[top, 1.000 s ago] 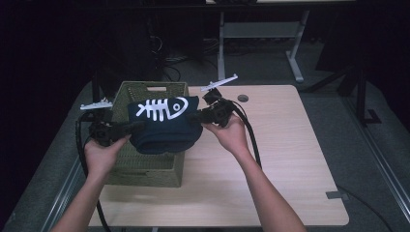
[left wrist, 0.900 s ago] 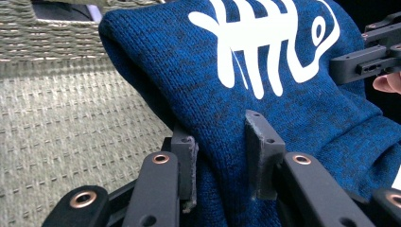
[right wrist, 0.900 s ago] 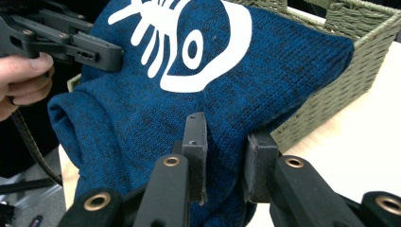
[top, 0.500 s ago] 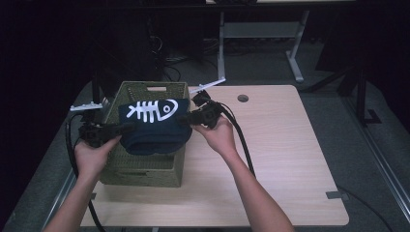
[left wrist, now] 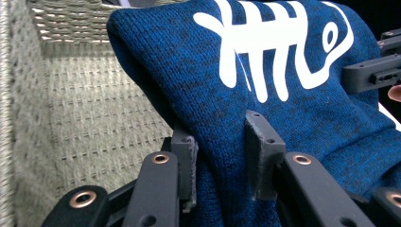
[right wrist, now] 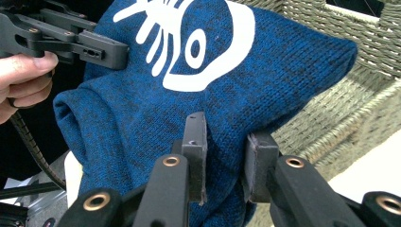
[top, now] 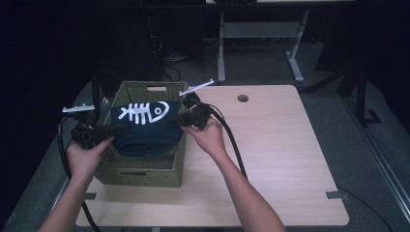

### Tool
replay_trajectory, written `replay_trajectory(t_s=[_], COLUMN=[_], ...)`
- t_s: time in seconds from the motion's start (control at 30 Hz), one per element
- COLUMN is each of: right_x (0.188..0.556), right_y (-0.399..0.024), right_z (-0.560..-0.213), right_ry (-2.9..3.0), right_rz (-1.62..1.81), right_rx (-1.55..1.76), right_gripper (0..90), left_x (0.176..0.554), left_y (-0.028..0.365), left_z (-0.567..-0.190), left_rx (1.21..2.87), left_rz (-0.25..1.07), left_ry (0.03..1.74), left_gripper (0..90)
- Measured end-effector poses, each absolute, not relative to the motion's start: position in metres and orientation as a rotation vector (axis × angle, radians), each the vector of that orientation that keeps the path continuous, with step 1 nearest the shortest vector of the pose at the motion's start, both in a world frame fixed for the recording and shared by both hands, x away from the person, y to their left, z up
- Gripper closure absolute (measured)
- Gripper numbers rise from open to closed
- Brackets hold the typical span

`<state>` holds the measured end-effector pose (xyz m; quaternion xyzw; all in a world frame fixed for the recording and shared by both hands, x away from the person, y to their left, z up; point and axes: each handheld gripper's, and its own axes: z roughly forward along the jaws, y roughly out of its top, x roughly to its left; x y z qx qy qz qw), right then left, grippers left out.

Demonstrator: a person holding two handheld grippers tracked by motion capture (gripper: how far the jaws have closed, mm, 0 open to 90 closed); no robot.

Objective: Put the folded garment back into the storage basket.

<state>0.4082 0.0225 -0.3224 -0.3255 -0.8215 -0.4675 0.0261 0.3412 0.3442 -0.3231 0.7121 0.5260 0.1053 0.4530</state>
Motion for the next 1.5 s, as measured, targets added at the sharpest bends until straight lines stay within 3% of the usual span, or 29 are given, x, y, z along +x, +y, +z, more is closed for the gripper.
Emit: replay_trajectory(t_s=[1.5], right_x=[0.409], right_y=[0.059], right_z=[-0.362], right_ry=[-2.643], right_rz=[-1.274], right_rx=[-1.032], right_gripper=[68.6], left_x=[0.357], left_y=[0.356], left_z=[-0.358], left_rx=[1.847], left_rz=[0.286], left_ry=[1.439], left_gripper=[63.6])
